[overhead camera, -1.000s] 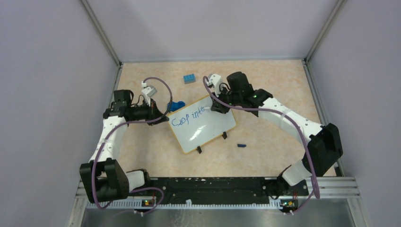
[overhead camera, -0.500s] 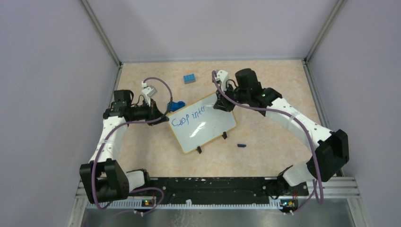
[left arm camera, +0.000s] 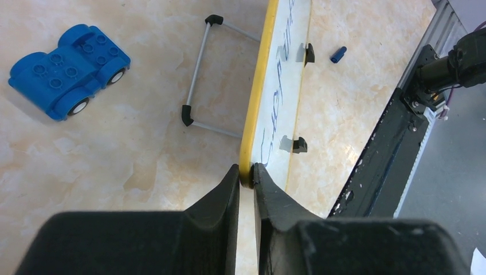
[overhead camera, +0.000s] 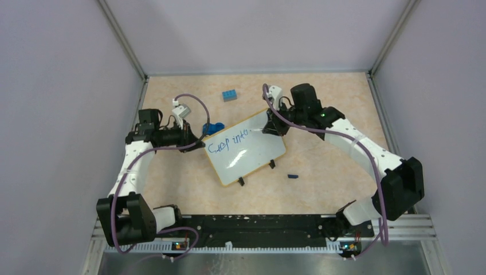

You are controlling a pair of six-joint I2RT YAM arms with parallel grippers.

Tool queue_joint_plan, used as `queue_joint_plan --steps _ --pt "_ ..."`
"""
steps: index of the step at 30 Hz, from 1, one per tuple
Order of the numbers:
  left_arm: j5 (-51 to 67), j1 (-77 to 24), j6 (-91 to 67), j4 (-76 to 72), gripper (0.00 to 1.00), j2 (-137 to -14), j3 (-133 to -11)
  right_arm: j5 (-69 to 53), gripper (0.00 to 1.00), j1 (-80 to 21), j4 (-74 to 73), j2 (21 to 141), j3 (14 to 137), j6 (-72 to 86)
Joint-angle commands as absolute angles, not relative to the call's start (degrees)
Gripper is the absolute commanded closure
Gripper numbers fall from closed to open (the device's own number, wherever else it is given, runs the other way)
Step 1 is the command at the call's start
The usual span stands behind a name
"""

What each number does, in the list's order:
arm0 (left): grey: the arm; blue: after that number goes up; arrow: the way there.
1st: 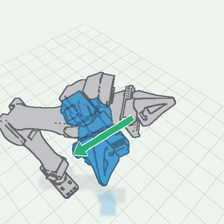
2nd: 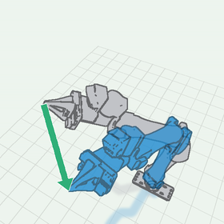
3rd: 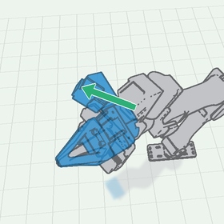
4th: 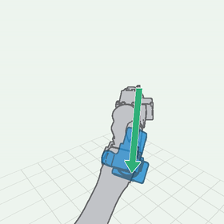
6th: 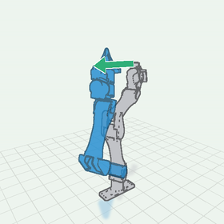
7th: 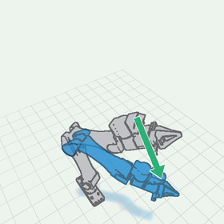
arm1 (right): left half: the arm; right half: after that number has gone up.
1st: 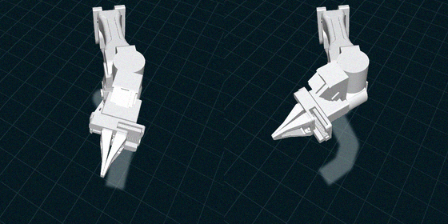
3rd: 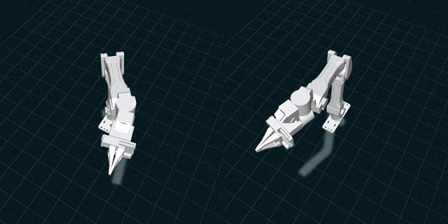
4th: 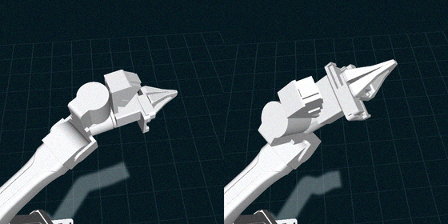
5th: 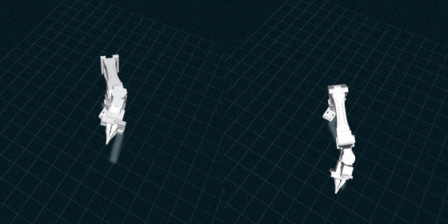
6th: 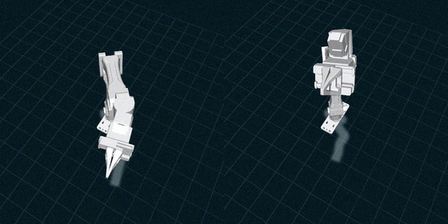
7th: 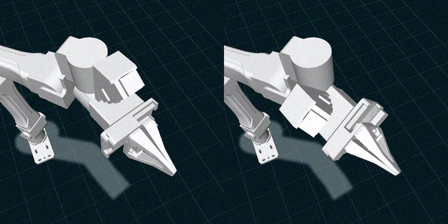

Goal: Write a sentence on the whiteboard

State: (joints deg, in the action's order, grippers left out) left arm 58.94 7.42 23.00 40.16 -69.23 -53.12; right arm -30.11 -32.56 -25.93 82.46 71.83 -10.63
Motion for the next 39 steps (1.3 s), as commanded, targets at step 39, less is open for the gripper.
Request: queue_joint_plan --steps 39 --pt "57.3 6.2 23.6 41.0 1.00 -69.9 -52.7 -24.1 1.00 -33.2 -21.3 85.9 71.8 -13.2"
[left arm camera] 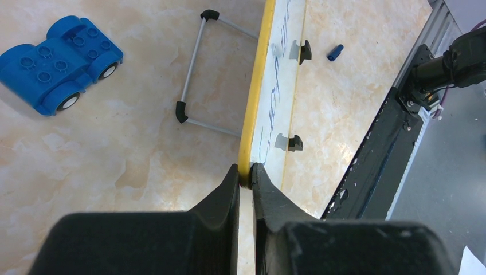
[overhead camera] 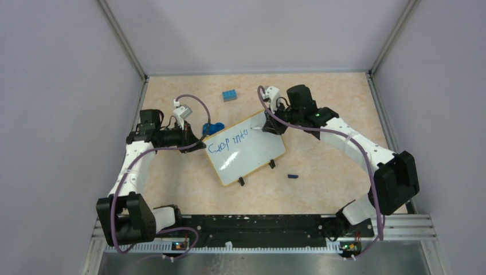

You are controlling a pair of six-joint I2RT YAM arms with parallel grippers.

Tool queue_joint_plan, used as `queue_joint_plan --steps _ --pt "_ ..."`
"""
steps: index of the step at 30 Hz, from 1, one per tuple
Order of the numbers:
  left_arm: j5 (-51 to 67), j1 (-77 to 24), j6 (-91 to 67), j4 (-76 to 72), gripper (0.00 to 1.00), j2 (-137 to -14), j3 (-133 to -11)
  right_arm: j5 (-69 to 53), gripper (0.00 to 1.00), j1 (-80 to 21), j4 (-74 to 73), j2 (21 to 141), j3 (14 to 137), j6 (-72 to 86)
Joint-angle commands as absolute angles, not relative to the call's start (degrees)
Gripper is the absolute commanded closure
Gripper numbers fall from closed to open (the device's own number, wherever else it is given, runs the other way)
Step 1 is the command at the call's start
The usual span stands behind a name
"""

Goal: Write a sentence on the whiteboard

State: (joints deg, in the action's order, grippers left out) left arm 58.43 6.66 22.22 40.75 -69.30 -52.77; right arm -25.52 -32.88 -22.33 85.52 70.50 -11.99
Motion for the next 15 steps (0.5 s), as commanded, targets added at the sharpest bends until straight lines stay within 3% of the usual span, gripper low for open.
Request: queue_joint_plan --steps 1,15 --pt "57.3 6.2 23.6 41.0 1.00 -70.0 -52.6 -24.1 1.00 -33.2 -21.4 85.8 71.7 -13.3" --pt "57.1 6.3 23.6 41.0 1.00 -69.7 -52.6 -20.7 1.00 -32.6 -22.4 85.2 73.7 -14.6"
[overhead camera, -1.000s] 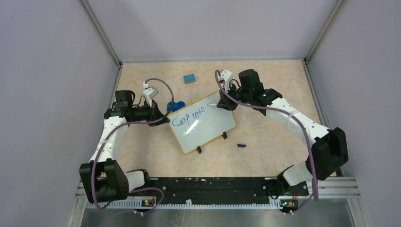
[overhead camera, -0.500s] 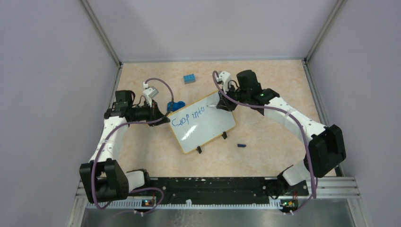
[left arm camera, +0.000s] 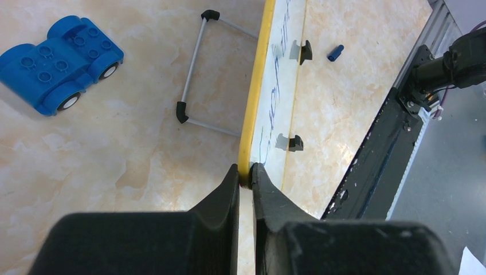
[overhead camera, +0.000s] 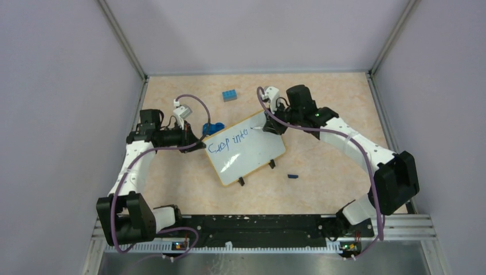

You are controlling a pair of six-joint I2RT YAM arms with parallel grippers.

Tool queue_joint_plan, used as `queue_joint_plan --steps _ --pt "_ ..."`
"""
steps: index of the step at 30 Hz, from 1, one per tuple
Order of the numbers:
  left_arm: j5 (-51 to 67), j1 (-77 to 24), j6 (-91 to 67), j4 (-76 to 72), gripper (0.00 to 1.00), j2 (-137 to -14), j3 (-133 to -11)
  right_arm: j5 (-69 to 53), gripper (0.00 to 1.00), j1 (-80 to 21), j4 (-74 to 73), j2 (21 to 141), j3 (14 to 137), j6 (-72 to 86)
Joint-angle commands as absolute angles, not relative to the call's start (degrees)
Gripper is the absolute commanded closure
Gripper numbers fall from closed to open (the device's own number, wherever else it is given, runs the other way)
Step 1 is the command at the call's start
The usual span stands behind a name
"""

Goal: Write a sentence on the whiteboard

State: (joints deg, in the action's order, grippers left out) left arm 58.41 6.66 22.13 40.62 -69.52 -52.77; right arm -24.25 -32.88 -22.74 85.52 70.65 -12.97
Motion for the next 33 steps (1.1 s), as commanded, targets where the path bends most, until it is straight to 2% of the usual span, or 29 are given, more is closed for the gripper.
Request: queue_joint_plan --steps 1,14,33 --pt "57.0 6.2 23.6 41.0 1.00 -69.7 -52.6 -20.5 1.00 -32.5 -22.5 85.3 73.8 -14.7" --pt "57.0 6.3 23.5 40.8 1.00 -69.6 -52.3 -20.8 1.00 -32.1 -22.1 85.6 74.9 -14.2" --pt "57.1 6.2 23.6 40.5 1.00 -69.5 -52.0 -23.2 1.00 -32.7 -22.8 83.3 68.1 -14.2"
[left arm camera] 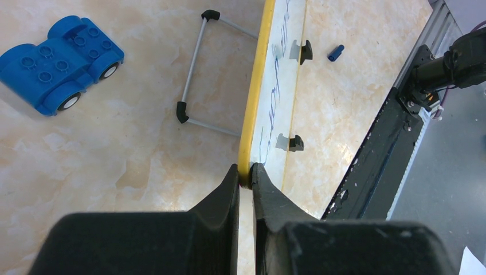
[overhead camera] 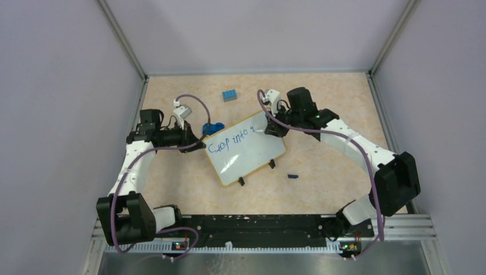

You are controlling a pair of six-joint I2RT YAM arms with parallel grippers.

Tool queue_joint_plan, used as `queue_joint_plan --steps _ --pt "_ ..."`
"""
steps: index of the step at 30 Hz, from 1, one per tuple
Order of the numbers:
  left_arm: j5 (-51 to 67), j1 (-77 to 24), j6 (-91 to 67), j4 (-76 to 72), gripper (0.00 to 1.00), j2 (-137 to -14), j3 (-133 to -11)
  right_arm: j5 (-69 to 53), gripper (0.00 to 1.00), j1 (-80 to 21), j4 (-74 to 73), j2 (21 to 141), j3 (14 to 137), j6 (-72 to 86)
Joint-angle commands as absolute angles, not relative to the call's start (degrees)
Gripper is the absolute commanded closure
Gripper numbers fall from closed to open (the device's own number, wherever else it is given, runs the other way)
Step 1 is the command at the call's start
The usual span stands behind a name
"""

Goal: Write a sentence on the whiteboard

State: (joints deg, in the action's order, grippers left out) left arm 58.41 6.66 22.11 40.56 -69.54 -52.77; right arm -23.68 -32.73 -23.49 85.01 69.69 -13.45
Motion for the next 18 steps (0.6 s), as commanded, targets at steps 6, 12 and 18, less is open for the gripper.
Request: queue_joint_plan --steps 6,12,18 --pt "57.0 6.2 23.6 40.5 1.00 -69.5 -51.9 -23.5 1.00 -34.5 -22.4 82.8 67.1 -14.0" --pt "56.9 6.2 23.5 40.5 1.00 -69.4 -51.9 -23.8 1.00 -36.0 -21.9 84.5 69.7 -13.5" --pt "56.8 6.2 23.3 40.4 1.00 -69.2 -51.9 -24.1 1.00 -36.1 -22.2 84.2 71.5 -13.3"
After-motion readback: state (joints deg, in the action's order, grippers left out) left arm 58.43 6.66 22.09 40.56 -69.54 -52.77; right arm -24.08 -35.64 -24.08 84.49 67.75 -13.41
